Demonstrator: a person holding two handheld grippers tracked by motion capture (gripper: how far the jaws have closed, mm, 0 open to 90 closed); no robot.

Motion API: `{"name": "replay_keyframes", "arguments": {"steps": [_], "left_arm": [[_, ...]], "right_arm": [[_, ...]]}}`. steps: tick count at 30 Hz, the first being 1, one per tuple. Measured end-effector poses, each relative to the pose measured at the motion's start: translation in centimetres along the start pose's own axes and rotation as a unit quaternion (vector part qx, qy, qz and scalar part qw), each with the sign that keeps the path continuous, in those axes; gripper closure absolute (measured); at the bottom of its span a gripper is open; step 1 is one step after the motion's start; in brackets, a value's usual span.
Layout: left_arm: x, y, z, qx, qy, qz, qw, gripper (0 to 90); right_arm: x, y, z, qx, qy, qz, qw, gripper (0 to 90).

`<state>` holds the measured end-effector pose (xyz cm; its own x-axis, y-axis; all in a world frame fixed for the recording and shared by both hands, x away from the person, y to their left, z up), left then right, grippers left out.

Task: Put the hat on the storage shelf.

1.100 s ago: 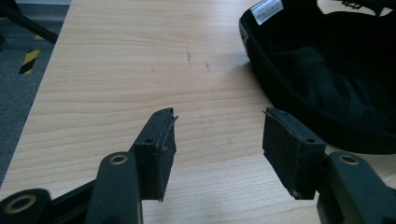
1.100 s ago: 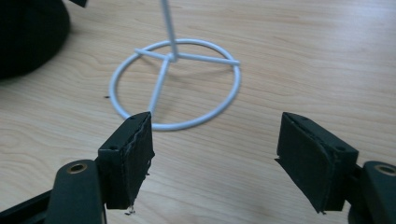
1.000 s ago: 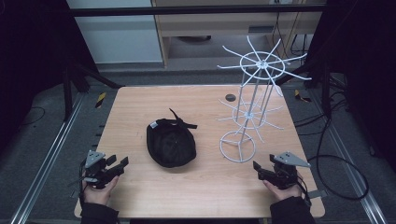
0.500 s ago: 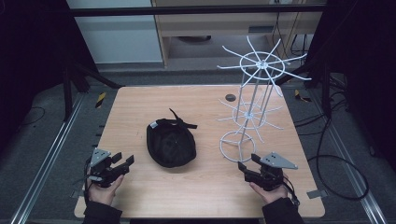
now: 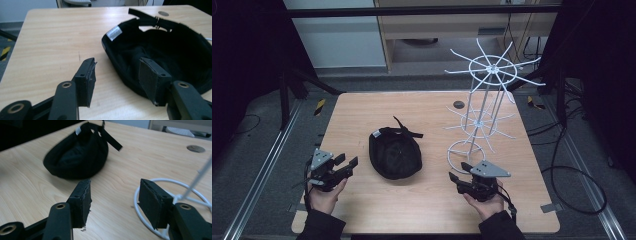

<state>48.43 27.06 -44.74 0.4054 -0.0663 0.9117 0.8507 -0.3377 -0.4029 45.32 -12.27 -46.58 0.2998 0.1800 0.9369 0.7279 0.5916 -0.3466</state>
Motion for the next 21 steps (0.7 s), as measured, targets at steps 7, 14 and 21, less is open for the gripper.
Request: {"name": "replay_keyframes", "arguments": {"steps": [7, 14, 21], "left_arm": [[0.9, 1.4, -0.8, -0.002, 0.0, -0.001, 1.0, 48.9], [0.6, 3.6, -1.3, -0.009, 0.003, 0.014, 0.9999, 51.3], [-0.2, 5.3, -1.5, -0.001, 0.013, 0.041, 0.9991, 52.1]], "right_arm": [[2.1, 1.8, 1.4, 0.016, -0.001, -0.009, 0.9998, 45.4], [3.3, 4.2, 2.4, 0.017, -0.002, -0.005, 0.9998, 47.5], [3.4, 6.4, 3.7, 0.026, 0.001, 0.014, 0.9996, 50.4]]}}
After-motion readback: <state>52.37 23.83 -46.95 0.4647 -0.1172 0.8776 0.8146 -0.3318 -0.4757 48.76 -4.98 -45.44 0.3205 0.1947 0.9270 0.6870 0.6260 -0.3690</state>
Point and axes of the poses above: each handheld gripper's, and its own axes: y roughly forward along the jaws, x roughly out of its top, z roughly to its left, the point moved 5 cm from there along y, roughly forward along the jaws, and after that the axes turned 4 degrees about -z, right-handed, at the moved point
